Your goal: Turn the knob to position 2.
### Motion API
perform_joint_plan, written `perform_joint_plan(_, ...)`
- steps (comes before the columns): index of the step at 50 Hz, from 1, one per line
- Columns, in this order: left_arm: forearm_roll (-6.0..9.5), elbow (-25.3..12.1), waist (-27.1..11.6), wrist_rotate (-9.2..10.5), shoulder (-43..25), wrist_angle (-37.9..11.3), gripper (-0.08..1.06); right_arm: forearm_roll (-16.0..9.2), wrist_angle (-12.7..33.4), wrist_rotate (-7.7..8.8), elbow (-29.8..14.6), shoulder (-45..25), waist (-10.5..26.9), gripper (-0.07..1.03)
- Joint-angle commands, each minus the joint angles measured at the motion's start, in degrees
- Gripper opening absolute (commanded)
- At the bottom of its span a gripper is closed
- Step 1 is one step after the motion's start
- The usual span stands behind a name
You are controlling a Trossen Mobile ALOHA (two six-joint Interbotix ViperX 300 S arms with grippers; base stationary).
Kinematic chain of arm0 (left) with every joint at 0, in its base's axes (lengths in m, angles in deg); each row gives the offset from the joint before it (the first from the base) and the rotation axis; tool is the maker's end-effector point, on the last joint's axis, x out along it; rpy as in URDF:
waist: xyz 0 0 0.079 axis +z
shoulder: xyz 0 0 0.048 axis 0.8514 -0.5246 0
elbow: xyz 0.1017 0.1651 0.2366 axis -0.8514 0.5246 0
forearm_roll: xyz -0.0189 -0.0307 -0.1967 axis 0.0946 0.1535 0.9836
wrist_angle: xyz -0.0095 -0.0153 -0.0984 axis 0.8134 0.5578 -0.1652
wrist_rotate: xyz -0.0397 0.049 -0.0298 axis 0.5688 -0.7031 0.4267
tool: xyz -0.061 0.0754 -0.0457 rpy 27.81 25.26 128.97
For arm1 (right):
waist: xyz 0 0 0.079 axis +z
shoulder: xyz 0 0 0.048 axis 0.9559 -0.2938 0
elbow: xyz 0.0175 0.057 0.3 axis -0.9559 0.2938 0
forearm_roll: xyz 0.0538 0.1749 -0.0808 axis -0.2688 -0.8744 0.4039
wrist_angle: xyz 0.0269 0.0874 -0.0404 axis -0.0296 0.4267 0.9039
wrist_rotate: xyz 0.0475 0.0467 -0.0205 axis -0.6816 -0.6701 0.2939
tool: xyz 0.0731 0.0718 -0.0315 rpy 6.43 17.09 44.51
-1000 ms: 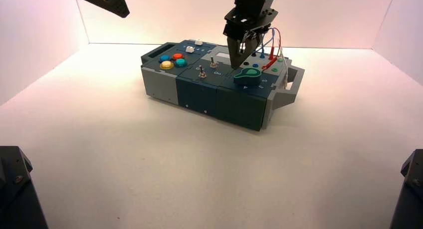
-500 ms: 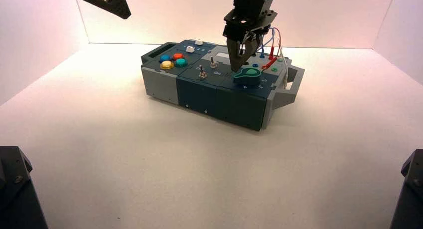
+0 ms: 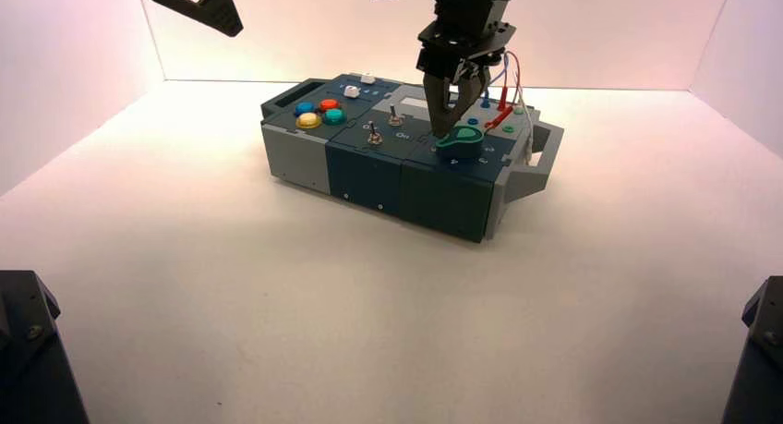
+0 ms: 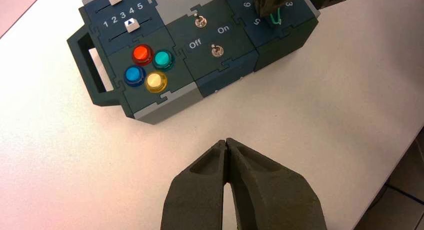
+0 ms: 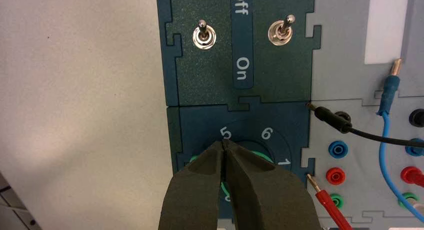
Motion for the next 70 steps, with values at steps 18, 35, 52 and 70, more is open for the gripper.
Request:
perform_joint_plan(18,0.09,-1.2,-0.3,-0.35,0.2,0.7,-0.03,-0.2,1.8,0.62,0.4,1.0,1.2,-0.02)
perform_joint_plan(35,0.09,-1.1,-0.3,-0.26,0.2,0.7,-0.03,0.0,2.3,0.53,1.8,1.8,1.2,-0.02)
perform_joint_plan(52,0.09,-1.1,-0.3,-0.26,0.2,0.7,-0.03,0.6,3.3,0.35,2.3,2.7,1.1,-0.02)
perform_joint_plan(70,0.09,-1.2,-0.3,-0.26,0.2,0.7,-0.03,1.0,4.5,0.26,2.8,2.7,1.0,-0.02)
